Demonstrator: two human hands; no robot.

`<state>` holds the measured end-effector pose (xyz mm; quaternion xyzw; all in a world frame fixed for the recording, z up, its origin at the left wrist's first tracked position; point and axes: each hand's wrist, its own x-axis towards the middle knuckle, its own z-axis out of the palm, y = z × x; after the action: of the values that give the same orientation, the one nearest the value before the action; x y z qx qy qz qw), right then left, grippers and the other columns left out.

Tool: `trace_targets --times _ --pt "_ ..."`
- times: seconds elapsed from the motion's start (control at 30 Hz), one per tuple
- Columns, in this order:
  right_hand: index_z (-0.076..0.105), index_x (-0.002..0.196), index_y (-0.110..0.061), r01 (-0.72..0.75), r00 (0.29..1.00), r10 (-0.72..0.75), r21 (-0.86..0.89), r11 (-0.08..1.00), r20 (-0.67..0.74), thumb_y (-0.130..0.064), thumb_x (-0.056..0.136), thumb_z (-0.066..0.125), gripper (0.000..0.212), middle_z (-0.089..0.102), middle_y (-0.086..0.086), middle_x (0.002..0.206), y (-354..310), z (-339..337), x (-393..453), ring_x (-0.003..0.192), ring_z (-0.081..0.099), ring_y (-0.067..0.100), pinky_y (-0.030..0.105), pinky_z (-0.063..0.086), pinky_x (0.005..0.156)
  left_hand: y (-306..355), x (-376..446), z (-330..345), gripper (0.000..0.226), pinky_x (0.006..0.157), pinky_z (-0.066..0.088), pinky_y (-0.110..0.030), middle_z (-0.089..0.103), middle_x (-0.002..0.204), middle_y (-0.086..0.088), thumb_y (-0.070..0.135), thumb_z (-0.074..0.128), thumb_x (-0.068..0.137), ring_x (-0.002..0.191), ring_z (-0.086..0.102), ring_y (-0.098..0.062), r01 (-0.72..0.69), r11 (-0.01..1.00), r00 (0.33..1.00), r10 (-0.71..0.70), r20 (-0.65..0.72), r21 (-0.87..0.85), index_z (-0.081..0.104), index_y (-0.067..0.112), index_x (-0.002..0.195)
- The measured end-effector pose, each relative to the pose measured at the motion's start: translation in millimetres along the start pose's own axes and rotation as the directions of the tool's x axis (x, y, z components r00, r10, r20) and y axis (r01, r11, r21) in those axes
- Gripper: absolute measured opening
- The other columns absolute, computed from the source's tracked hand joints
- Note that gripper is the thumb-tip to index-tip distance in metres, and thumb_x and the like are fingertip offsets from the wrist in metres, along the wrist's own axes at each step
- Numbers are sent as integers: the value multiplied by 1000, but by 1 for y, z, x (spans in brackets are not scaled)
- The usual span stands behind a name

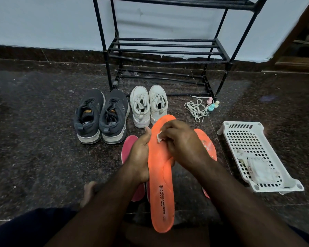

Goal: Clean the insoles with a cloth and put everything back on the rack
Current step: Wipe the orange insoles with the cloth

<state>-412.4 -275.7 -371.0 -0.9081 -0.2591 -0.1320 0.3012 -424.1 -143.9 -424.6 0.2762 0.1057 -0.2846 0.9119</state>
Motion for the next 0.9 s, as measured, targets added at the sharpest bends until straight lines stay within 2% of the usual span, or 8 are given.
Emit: trace_targets --times 0.07,0.1,0.23,0.4,0.53,0.63,0.8,0.9 --pt "74 76 -3 -85 993 90 58 995 -81 8 68 62 18 62 10 90 7 -9 3 74 56 3 13 47 69 0 -1 2 78 78 50 -42 70 115 -12 70 23 97 100 66 -30 22 999 999 -22 27 29 76 14 112" --pt "74 78 -4 -112 987 114 29 993 -112 6 69 62 19 63 10 90 11 -12 4 76 57 4 13 48 71 -1 -1 2 79 76 49 -43 70 116 -12 71 23 97 100 67 -30 36 998 999 -37 27 44 76 15 112" --pt "73 79 -10 -89 995 85 -67 994 -55 -6 69 54 22 67 7 87 8 -1 -2 81 64 29 39 54 73 -3 0 1 77 86 50 -45 68 117 -14 70 27 96 105 64 -31 64 997 998 -64 1 43 75 13 114" --pt "72 82 -8 76 995 -74 -35 996 63 -6 73 63 13 68 6 90 -11 10 -10 85 63 27 35 49 80 2 -2 0 71 85 58 -42 72 105 -18 66 29 98 95 72 -30 50 999 999 -50 -11 10 69 10 112" --pt "68 80 -12 -37 997 35 -29 999 -71 -4 70 54 19 66 0 80 7 2 1 79 60 24 39 49 74 -2 0 1 75 83 46 -45 69 109 -15 68 27 97 99 60 -34 56 997 998 -55 -29 55 76 13 110" --pt "68 81 -14 -148 976 147 5 989 -159 -5 66 48 26 66 -1 78 12 -3 3 77 60 21 38 50 71 -2 3 -1 76 85 42 -48 63 120 -17 70 28 97 107 54 -37 71 996 997 -71 -17 44 72 12 120" --pt "68 86 -13 19 1000 -19 66 998 -7 -7 74 51 21 67 0 81 -12 14 -11 80 62 20 36 51 72 -1 1 1 69 93 48 -44 72 99 -16 64 29 100 95 70 -31 78 997 997 -78 -26 21 72 10 101" --pt "61 82 -9 -23 992 31 66 998 -125 7 74 60 19 59 0 80 -2 3 -3 77 52 11 26 43 72 0 0 0 74 87 49 -44 69 111 -15 66 26 99 98 65 -33 62 997 998 -61 -29 48 77 13 105"
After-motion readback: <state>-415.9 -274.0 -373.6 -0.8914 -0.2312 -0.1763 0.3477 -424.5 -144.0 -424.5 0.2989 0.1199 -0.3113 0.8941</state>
